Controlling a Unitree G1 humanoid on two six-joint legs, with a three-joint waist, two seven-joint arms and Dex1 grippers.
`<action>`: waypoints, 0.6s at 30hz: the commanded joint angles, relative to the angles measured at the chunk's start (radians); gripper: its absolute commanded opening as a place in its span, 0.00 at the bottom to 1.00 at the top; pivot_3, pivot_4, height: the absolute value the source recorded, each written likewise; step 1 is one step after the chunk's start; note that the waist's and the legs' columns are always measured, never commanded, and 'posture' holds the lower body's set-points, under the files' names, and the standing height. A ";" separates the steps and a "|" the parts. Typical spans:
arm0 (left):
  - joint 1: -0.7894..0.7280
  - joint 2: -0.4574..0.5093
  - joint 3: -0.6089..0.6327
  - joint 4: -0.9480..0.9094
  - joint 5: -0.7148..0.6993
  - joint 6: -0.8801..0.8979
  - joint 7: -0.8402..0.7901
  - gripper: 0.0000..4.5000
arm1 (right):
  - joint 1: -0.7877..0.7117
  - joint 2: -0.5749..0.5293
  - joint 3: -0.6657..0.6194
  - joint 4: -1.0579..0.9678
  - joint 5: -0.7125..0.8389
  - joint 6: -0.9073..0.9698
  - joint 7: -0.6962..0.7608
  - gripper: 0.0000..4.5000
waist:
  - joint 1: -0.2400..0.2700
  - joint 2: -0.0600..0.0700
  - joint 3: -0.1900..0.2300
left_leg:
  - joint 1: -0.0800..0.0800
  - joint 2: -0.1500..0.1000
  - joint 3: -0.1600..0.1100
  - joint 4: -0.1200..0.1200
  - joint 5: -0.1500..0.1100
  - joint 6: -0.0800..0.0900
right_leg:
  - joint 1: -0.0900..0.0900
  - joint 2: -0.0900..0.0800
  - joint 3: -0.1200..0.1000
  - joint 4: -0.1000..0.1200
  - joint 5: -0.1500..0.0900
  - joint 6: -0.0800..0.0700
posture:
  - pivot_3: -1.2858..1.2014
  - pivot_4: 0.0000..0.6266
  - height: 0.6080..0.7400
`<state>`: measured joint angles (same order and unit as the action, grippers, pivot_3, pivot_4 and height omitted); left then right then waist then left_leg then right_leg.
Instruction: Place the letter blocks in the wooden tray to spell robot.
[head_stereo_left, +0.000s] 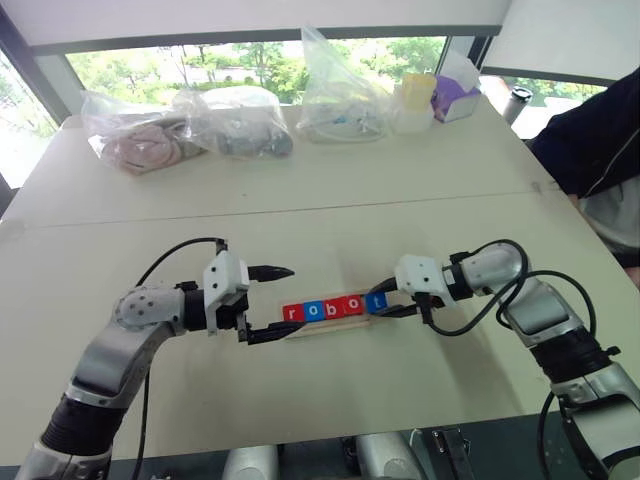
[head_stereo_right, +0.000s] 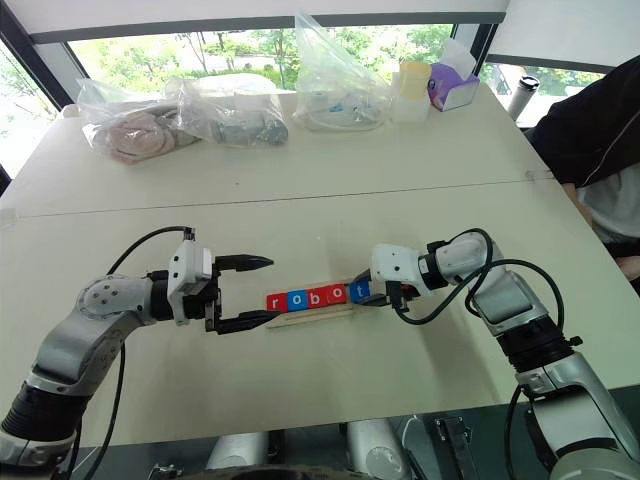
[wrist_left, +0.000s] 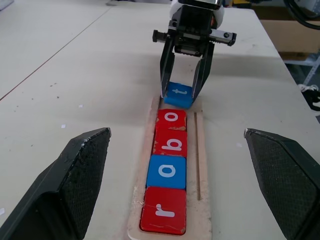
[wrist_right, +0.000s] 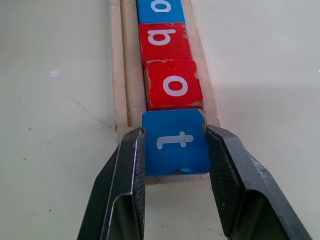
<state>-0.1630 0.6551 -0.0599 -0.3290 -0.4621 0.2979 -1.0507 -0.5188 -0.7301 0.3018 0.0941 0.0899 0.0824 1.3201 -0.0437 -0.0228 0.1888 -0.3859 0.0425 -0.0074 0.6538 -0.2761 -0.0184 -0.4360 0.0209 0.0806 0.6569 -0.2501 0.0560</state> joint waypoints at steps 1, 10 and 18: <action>-0.001 -0.002 0.015 -0.038 -0.015 -0.002 0.008 1.00 | -0.024 0.009 -0.006 -0.002 -0.001 -0.012 0.002 0.25 | 0.000 0.000 0.000 | 0.000 0.000 0.000 0.000 0.000 0.000 | 0.000 0.000 0.000 0.000 0.000 0.000 | 0.52 0.24 1.00; 0.003 -0.002 0.012 -0.044 -0.018 0.000 0.016 1.00 | -0.028 0.020 -0.002 0.002 -0.003 -0.009 0.014 0.78 | 0.000 0.000 0.000 | 0.001 0.000 0.000 0.002 0.000 0.000 | 0.000 0.000 0.000 0.004 0.000 0.000 | 0.52 0.24 1.00; 0.006 -0.001 0.013 -0.047 -0.019 0.002 0.018 1.00 | -0.040 0.032 -0.010 -0.015 0.001 0.009 0.009 0.99 | 0.000 0.000 0.000 | 0.001 0.000 0.000 0.005 0.000 0.000 | 0.000 0.000 0.000 0.007 0.000 0.000 | 0.52 0.24 1.00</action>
<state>-0.1592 0.6547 -0.0601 -0.3358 -0.4666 0.3001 -1.0372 -0.5307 -0.6974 0.3063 0.1098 0.0826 0.0879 1.3318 -0.0438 -0.0228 0.1888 -0.3847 0.0424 -0.0076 0.6593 -0.2761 -0.0183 -0.4358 0.0213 0.0805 0.6639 -0.2502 0.0561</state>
